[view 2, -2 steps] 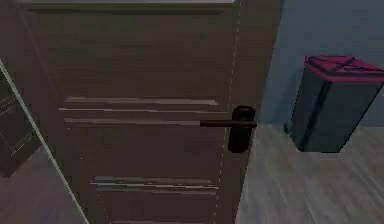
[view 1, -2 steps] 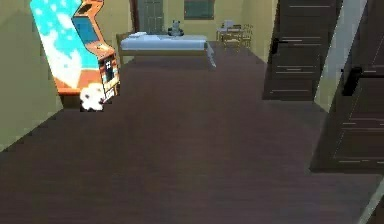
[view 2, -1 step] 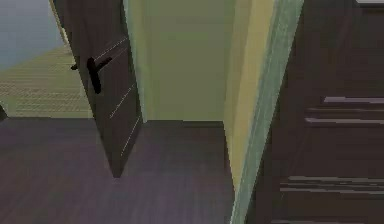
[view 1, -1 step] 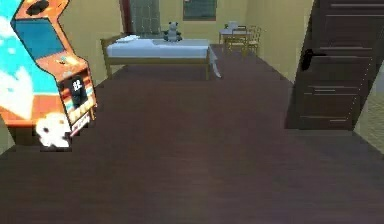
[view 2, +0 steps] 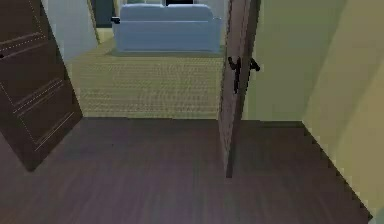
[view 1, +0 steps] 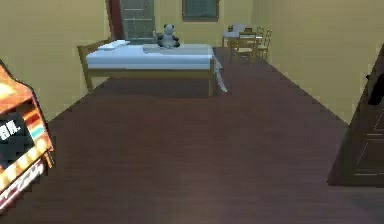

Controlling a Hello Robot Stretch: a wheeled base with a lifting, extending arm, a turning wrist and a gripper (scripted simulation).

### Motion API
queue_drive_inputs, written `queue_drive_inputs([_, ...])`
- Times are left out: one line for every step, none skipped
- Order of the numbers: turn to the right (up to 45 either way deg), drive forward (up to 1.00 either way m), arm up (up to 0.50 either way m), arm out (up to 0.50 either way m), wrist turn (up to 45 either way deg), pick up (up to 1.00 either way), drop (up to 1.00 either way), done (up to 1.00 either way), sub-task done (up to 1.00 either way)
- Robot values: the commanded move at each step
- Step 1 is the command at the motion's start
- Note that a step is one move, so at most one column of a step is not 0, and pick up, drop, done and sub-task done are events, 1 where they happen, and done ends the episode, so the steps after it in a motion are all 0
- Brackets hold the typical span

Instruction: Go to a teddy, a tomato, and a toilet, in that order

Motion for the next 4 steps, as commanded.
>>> queue_drive_inputs([0.0, 1.0, 0.0, 0.0, 0.0, 0.0, 0.0, 0.0, 0.0])
queue_drive_inputs([0.0, 1.0, 0.0, 0.0, 0.0, 0.0, 0.0, 0.0, 0.0])
queue_drive_inputs([0.0, 0.95, 0.0, 0.0, 0.0, 0.0, 0.0, 0.0, 0.0])
queue_drive_inputs([-18.0, 0.0, 0.0, 0.0, 0.0, 0.0, 0.0, 0.0, 0.0])
